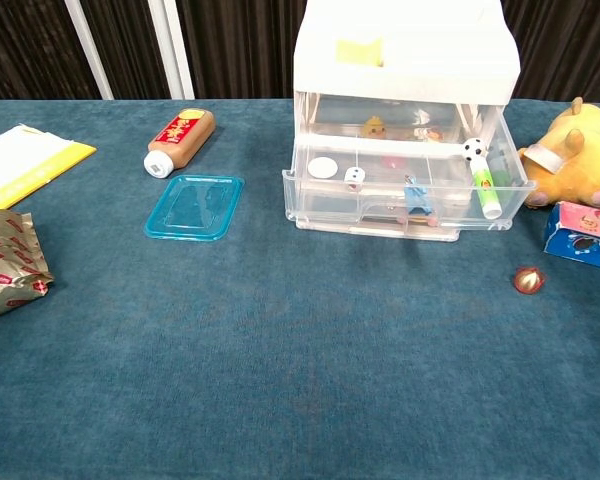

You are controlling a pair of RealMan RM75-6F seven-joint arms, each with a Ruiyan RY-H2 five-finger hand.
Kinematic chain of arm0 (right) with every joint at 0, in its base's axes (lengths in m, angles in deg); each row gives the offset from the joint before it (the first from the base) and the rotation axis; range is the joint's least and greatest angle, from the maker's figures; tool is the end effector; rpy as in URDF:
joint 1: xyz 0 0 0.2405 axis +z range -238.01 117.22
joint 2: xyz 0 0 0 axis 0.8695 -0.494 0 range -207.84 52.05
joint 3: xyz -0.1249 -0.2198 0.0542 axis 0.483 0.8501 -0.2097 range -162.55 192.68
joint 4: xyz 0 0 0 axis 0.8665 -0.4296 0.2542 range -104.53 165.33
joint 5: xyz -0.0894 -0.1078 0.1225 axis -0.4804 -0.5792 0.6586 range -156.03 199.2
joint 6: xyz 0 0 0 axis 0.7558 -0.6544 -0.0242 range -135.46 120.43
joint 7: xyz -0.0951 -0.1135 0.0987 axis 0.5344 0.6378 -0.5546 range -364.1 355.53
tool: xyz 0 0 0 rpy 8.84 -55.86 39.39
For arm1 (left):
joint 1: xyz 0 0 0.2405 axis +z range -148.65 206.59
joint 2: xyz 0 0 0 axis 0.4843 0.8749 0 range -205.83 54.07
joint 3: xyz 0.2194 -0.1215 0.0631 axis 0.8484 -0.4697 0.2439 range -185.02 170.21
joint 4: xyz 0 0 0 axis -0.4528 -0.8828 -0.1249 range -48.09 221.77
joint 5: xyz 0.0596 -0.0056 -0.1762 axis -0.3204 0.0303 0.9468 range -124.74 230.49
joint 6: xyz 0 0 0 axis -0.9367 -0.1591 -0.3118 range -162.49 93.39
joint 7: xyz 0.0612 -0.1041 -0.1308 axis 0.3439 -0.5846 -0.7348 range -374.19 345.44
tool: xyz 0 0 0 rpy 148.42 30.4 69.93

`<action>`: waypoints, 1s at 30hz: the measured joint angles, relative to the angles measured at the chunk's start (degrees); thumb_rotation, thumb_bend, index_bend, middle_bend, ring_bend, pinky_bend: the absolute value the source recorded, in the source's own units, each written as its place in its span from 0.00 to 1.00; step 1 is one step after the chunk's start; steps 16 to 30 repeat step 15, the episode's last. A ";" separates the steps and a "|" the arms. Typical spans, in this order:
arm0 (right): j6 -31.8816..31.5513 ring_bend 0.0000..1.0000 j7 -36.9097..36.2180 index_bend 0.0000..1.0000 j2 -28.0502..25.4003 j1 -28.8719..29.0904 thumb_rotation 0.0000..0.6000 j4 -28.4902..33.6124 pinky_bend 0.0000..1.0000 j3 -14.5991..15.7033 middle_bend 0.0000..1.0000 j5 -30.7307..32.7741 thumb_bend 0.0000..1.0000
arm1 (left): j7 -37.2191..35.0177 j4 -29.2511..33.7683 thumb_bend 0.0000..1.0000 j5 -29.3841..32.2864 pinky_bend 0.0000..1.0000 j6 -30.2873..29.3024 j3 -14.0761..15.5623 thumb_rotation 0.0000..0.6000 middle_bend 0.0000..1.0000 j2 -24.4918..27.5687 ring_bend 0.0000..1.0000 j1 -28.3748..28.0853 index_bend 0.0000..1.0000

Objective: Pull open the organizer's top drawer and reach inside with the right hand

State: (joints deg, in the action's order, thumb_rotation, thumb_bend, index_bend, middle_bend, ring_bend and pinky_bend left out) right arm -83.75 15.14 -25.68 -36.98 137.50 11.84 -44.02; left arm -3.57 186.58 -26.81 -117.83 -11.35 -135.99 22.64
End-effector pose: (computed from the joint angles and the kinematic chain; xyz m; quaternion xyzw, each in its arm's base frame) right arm -0.2498 -0.2941 0.2177 0.6404 -0.3324 0.2976 0.6252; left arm -0.2964 0.2219 0.1968 -0.5977 -0.3711 -0.3355 0.6265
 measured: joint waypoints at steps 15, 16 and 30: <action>-16.32 0.24 -9.05 0.13 14.40 -14.02 1.00 -14.42 0.26 4.03 0.11 -16.39 0.15 | -0.81 1.25 0.42 -1.01 0.00 -0.49 0.02 1.00 0.02 0.81 0.00 0.08 0.10; -16.32 0.24 -9.05 0.13 14.40 -14.02 1.00 -14.42 0.26 4.03 0.11 -16.39 0.15 | -0.81 1.25 0.42 -1.01 0.00 -0.49 0.02 1.00 0.02 0.81 0.00 0.08 0.10; -16.32 0.24 -9.05 0.13 14.40 -14.02 1.00 -14.42 0.26 4.03 0.11 -16.39 0.15 | -0.81 1.25 0.42 -1.01 0.00 -0.49 0.02 1.00 0.02 0.81 0.00 0.08 0.10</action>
